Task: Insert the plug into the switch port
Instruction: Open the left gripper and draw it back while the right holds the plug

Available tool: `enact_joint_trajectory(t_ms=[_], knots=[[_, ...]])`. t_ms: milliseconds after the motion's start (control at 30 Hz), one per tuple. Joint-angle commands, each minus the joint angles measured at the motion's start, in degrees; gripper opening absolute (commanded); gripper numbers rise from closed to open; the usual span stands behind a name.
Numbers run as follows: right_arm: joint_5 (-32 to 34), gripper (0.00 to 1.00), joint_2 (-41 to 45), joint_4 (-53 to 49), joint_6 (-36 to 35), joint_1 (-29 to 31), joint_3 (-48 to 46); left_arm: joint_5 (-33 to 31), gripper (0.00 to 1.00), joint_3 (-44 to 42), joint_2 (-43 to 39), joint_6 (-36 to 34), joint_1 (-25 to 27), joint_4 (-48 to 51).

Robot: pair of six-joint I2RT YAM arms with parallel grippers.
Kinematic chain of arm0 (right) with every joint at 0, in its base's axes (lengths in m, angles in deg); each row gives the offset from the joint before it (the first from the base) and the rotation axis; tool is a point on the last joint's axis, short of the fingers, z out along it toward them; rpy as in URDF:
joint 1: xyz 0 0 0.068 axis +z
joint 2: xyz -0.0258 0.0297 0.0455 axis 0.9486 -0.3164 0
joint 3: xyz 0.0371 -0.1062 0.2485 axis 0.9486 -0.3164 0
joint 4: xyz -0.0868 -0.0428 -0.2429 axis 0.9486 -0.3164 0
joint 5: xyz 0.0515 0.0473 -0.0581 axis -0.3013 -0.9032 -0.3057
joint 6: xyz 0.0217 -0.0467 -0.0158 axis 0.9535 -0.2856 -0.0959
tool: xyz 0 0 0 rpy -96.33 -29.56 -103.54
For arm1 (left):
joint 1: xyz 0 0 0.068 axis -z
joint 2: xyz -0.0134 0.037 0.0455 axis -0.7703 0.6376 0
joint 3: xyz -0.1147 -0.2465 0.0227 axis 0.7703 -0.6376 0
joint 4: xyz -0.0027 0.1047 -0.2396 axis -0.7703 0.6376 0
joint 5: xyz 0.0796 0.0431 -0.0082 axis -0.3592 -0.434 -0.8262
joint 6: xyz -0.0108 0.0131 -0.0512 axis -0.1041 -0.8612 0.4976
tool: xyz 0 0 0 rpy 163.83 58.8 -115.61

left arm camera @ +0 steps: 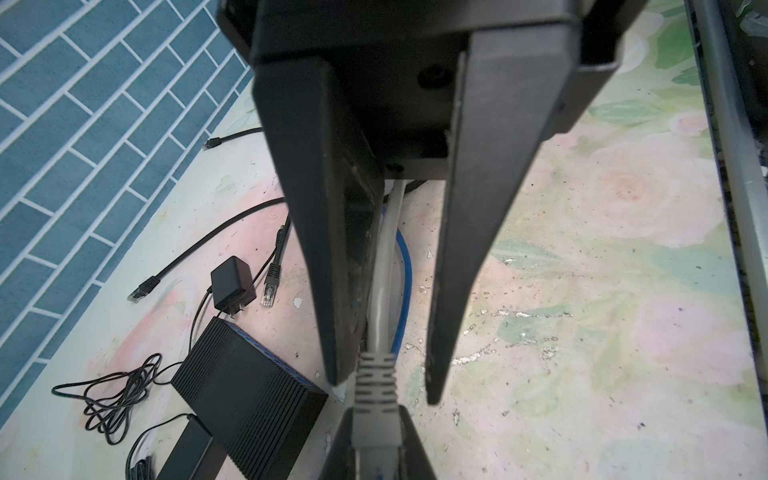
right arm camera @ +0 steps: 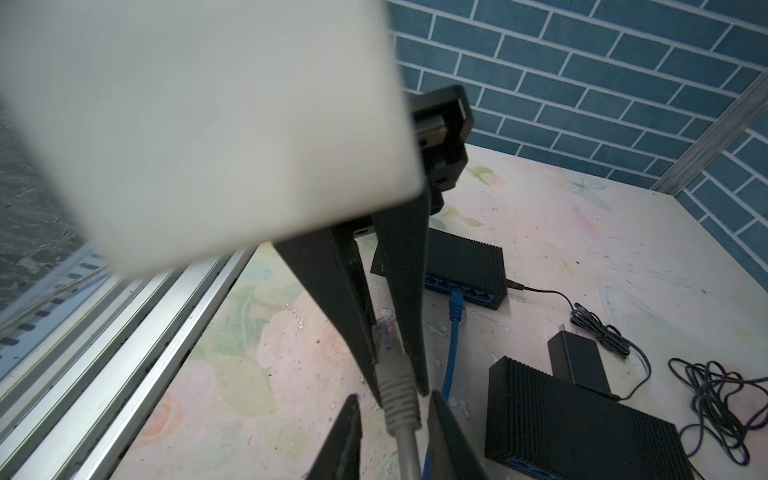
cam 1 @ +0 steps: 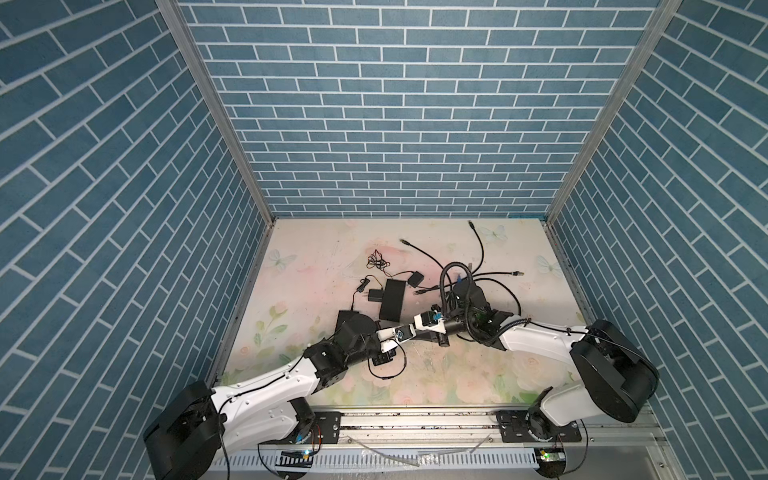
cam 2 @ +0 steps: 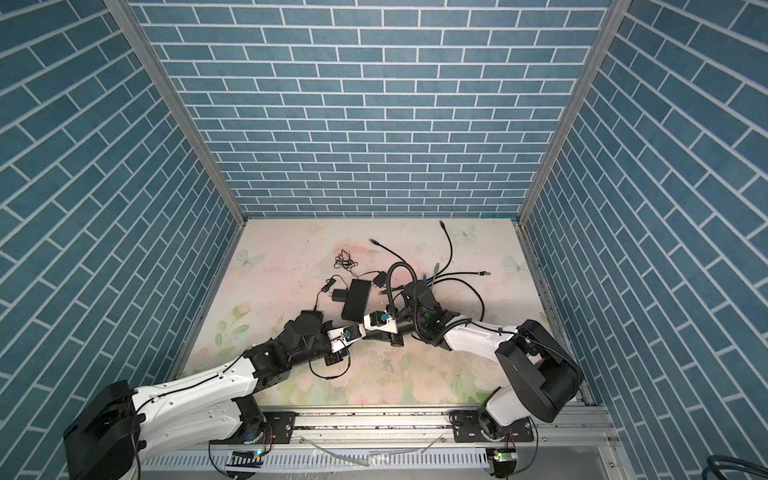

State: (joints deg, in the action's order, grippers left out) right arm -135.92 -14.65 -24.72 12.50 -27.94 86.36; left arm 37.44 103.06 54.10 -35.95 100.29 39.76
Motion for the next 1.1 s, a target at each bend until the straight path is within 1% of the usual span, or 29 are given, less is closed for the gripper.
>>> enact_joint_trajectory(t_ms=[0,67,233,367,500,533,567,600,700,733,767,833,900,1000,1067], knots=[[-1.4,0.27,-0.2,3.4,1.2,0.2,1.1,0.1,0.05,-0.8,-0.4,-0.3,-0.1,-1.1],[-1.5,0.25,-0.3,3.5,1.2,0.3,1.2,0.0,0.05,-0.8,-0.6,-0.2,-0.1,-1.1],[-1.8,0.15,-0.9,3.3,1.2,0.2,1.4,-0.3,0.05,-1.2,-1.3,-0.1,-0.1,-1.7],[-1.9,0.12,-1.5,3.0,1.1,0.2,1.4,-0.9,0.06,-2.3,-2.3,0.8,-0.1,-3.7],[-2.1,0.01,-2.0,2.1,1.2,0.3,1.5,-2.2,0.09,-3.4,-3.5,2.1,-0.2,-5.6],[-2.0,0.00,-2.0,2.0,1.2,0.2,1.5,-2.6,0.11,-3.7,-3.8,2.7,-0.2,-6.0],[-1.7,0.00,-2.2,2.2,1.2,0.2,1.4,-3.1,0.19,-3.9,-4.0,3.2,-0.2,-6.4],[-1.2,0.00,-2.4,2.4,1.3,0.2,1.2,-4.1,0.30,-4.4,-4.3,4.0,-0.2,-7.0],[0.8,0.00,-2.8,3.9,2.0,0.2,0.1,-7.7,0.68,-5.1,-5.8,7.4,-0.2,-7.4],[1.7,0.00,-3.1,5.5,2.7,0.2,-0.5,-9.4,0.79,-5.1,-6.4,9.2,-0.3,-7.0],[2.9,0.00,-3.4,7.9,4.0,0.2,-1.3,-10.8,0.83,-5.1,-6.9,10.9,-0.5,-6.5],[4.9,0.00,-4.3,12.7,6.4,0.2,-3.0,-12.0,0.90,-4.9,-8.6,14.1,-1.0,-4.6],[6.9,0.00,-5.6,17.6,9.3,0.3,-4.1,-14.8,0.99,-4.5,-10.1,18.3,-1.2,-2.8],[10.0,0.00,-8.4,24.1,13.3,1.0,-5.0,-18.8,1.00,-3.6,-13.0,24.1,-1.5,1.5],[11.8,0.00,-10.4,27.7,14.7,2.3,-5.3,-23.6,1.00,-3.3,-15.0,29.4,-1.6,4.8]])
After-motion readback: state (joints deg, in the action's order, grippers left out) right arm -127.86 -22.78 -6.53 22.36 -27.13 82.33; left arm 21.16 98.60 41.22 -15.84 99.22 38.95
